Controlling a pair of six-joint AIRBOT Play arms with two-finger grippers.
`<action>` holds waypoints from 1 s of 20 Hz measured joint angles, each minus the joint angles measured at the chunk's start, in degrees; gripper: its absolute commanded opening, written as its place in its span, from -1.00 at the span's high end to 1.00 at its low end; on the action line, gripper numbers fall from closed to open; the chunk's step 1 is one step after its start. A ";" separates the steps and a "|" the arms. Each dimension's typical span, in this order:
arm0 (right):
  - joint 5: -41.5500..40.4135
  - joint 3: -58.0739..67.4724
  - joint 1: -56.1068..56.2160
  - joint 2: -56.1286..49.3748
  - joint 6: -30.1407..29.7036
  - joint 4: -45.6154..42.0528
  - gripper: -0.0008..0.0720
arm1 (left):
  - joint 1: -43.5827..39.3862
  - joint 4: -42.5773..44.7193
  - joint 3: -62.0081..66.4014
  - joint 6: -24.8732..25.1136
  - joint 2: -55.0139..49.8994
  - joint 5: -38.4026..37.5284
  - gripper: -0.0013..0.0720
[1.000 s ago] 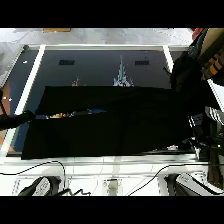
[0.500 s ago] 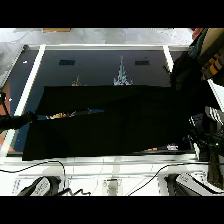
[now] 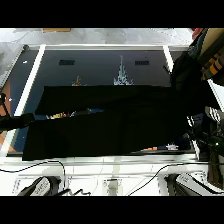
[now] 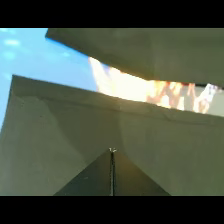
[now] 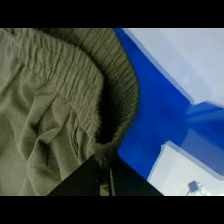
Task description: Fold the clothes and pants, and hang the long-sleeved shirts on hangers.
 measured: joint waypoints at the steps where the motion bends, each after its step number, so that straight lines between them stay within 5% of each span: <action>1: 0.31 0.00 0.00 0.00 -0.04 0.13 0.94 | 0.09 1.09 0.00 -0.94 0.00 -1.22 0.94; 9: 1.51 0.00 0.00 0.00 -0.24 0.48 0.94 | 12.52 14.43 -2.93 -10.88 0.02 -16.28 0.93; 10: 1.53 0.00 0.00 0.00 -0.26 0.48 0.94 | 15.41 14.49 -4.26 -11.17 0.00 -17.40 0.72; 11: 1.53 0.00 0.00 0.00 -0.26 0.50 0.94 | 17.99 14.47 -5.57 -11.50 0.00 -18.05 0.06; 12: 1.57 0.00 0.00 0.00 -0.26 0.50 0.94 | 20.59 14.43 -6.95 -11.56 0.00 -18.25 -0.36; 20: 1.64 0.00 0.00 0.00 -0.31 0.50 0.94 | 29.86 13.40 -11.69 -11.96 0.02 -15.98 -0.46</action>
